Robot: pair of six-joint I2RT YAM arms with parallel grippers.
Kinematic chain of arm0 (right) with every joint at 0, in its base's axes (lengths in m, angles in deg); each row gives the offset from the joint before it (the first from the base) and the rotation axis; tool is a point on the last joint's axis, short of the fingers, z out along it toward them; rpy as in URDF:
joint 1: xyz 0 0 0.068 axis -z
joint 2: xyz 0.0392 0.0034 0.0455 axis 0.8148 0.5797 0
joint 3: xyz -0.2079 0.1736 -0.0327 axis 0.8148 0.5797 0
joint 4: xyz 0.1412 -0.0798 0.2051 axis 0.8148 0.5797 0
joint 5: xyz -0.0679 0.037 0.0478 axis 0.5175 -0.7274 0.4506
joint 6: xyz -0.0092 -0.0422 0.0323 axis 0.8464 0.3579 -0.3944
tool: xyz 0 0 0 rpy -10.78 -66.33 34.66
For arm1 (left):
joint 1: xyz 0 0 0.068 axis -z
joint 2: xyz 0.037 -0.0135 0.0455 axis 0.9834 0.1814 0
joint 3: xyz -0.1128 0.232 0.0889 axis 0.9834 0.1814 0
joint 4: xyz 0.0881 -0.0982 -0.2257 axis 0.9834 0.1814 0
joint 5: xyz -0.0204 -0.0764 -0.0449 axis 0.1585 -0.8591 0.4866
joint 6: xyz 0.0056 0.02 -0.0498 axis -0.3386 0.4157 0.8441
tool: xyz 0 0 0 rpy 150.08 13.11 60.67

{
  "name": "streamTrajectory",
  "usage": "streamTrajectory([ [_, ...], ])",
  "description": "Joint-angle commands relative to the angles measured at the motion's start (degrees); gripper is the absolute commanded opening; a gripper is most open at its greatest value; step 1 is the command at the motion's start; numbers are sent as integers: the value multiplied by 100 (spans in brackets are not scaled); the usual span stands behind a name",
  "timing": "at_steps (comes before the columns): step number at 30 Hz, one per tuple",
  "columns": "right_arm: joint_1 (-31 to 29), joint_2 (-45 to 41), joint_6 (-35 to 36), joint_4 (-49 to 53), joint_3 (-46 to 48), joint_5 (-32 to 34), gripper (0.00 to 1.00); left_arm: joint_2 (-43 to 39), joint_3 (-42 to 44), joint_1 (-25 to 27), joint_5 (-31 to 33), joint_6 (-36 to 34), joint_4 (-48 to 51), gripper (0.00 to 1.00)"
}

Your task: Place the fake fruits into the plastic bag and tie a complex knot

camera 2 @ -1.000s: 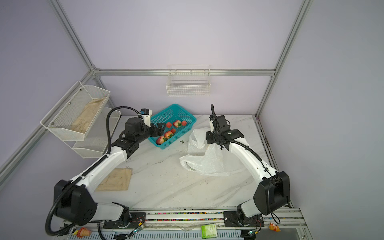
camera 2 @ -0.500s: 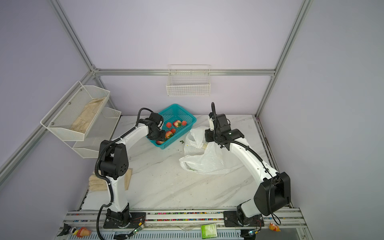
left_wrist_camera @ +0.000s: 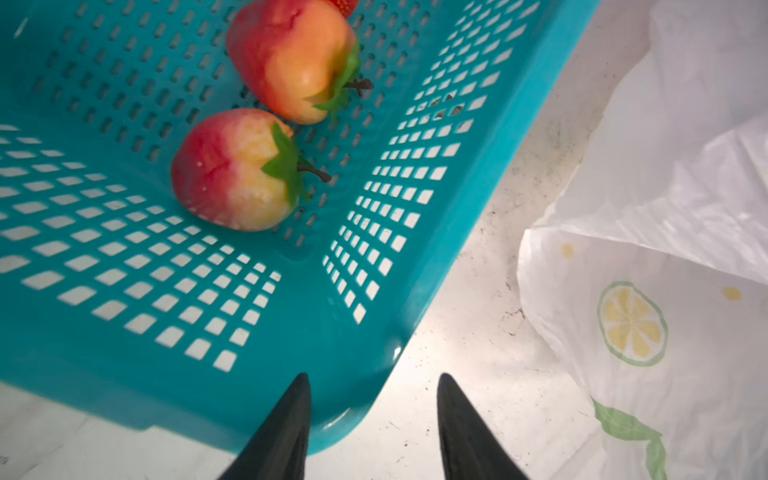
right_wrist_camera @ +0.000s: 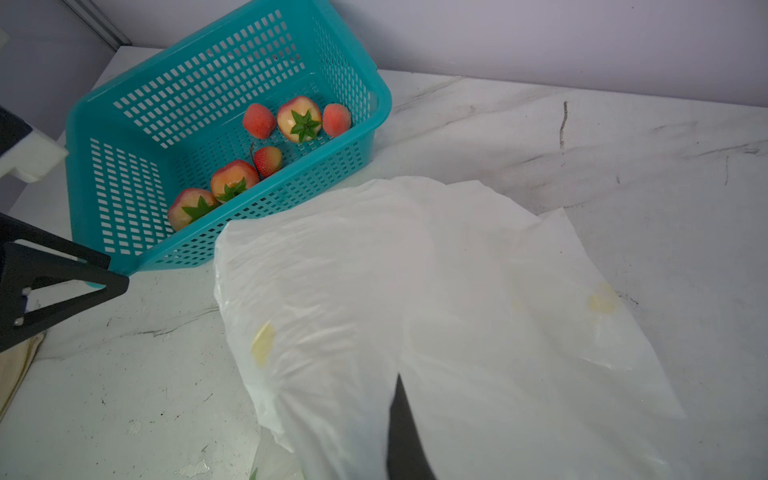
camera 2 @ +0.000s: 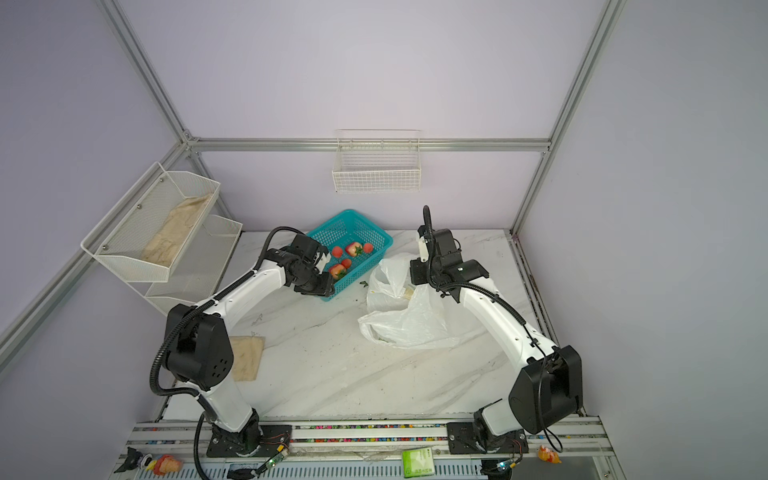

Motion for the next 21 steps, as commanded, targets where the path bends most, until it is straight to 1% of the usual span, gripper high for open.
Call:
streamTrajectory([
  [1, 10, -141, 37, -133, 98, -63, 0, -123, 156, 21, -464, 100, -138, 49],
  [3, 6, -159, 35, -116, 107, -42, 0, -64, 102, 30, -656, 3, -245, 55],
  [6, 1, -196, 50, -122, 130, -3, 0, 98, 39, 51, -577, -78, -262, 56],
  [9, 10, -239, 55, -113, 140, 51, 0, 254, 51, 83, -503, -78, -259, 52],
  [12, 10, -238, 62, -122, 147, 44, 0, 328, 35, 120, -151, -78, -371, 50],
  [14, 9, -208, 63, -126, 127, 18, 0, 428, -100, 139, 39, -78, -390, 46],
  [18, 5, -235, 52, -98, 115, 54, 0, 488, -177, 214, -89, -78, -378, 39],
  [21, 9, -334, 56, -83, 169, 176, 0, 303, 140, 346, -298, -7, -364, 37],
])
